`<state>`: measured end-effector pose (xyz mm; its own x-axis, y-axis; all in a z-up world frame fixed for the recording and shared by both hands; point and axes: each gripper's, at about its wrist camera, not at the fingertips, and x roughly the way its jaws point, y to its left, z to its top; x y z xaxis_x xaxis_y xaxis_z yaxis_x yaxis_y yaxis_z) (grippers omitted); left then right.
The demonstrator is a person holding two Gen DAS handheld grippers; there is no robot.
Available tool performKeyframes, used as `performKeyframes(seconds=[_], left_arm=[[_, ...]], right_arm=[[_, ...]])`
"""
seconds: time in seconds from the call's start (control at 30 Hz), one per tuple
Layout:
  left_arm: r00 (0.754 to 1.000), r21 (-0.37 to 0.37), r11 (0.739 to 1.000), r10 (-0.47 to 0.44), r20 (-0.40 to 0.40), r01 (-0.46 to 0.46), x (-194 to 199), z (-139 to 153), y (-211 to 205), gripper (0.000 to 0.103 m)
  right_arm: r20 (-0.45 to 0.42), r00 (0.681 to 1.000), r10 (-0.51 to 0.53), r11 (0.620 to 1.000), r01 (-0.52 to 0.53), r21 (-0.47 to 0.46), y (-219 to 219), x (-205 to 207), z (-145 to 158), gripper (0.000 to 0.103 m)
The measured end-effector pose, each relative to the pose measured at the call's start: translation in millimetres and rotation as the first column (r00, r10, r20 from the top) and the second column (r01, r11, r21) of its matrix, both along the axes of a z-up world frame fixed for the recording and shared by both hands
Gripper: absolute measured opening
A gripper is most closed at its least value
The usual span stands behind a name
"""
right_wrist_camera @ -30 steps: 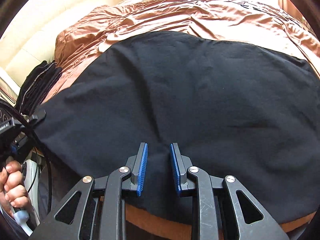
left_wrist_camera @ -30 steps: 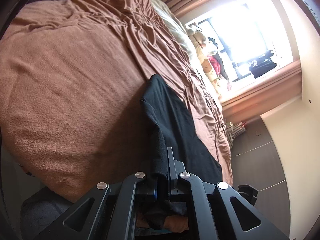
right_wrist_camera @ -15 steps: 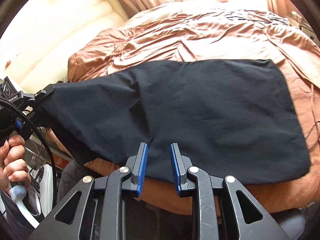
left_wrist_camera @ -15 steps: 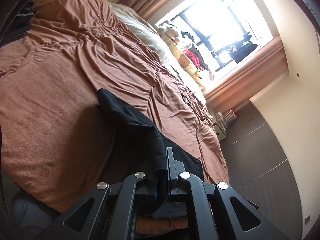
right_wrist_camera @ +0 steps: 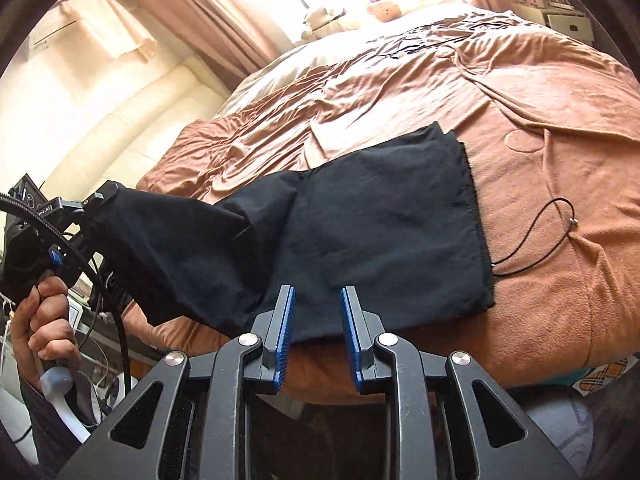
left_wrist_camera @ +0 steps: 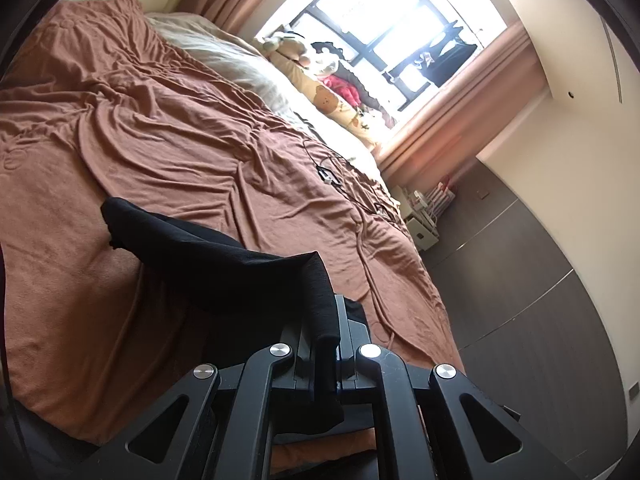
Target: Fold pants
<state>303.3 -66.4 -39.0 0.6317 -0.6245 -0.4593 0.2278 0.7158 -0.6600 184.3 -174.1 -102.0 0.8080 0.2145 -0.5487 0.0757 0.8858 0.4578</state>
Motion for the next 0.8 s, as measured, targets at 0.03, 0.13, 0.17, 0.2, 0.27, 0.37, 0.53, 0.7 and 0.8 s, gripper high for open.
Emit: performKeyframes(seconds=[0.03,0.13,0.17,0.2,0.27,0.37,0.53,0.7,0.8], left_arm=[[1.000,-0.001,1.000,-0.013,0.002,0.013,1,1,-7,0.006],[0.999,0.009,0.999,-0.051,0.001,0.051,7,3,-31,0.006],[0.998,0.012,0.998,-0.065,-0.001,0.065,7,2,-40,0.006],[0.997,0.013,0.997,-0.080,-0.002,0.080,9,2,-48,0.006],[0.994,0.017,0.994,-0.106,-0.005,0.106,11,2,-65,0.006],[0.989,0.020,0.989,-0.146,-0.016,0.146,15,-5,-88,0.006],[0.976,0.033,0.976,-0.213,-0.049,0.215,20,-20,-129,0.006],[0.956,0.056,0.957,-0.280,-0.087,0.285,24,-38,-168,0.006],[0.942,0.068,0.944,-0.314,-0.116,0.322,24,-52,-186,0.006]], right_arm=[[-0.002,1.000,-0.013,1.000,0.013,0.009,-7,-4,-2,0.021],[-0.008,0.999,-0.044,0.999,0.044,0.017,-24,-16,-4,0.021],[-0.007,0.999,-0.050,0.999,0.050,0.017,-25,-18,-2,0.024],[-0.003,0.998,-0.056,0.998,0.056,0.013,-29,-23,-2,0.027],[0.001,0.998,-0.070,0.998,0.070,0.003,-35,-33,-2,0.037],[-0.003,0.996,-0.087,0.996,0.087,-0.005,-43,-45,-1,0.037],[-0.020,0.993,-0.117,0.993,0.117,0.014,-57,-57,-3,0.037],[-0.028,0.989,-0.142,0.989,0.143,0.027,-70,-68,-3,0.037],[-0.031,0.986,-0.162,0.986,0.163,0.035,-78,-73,-4,0.037]])
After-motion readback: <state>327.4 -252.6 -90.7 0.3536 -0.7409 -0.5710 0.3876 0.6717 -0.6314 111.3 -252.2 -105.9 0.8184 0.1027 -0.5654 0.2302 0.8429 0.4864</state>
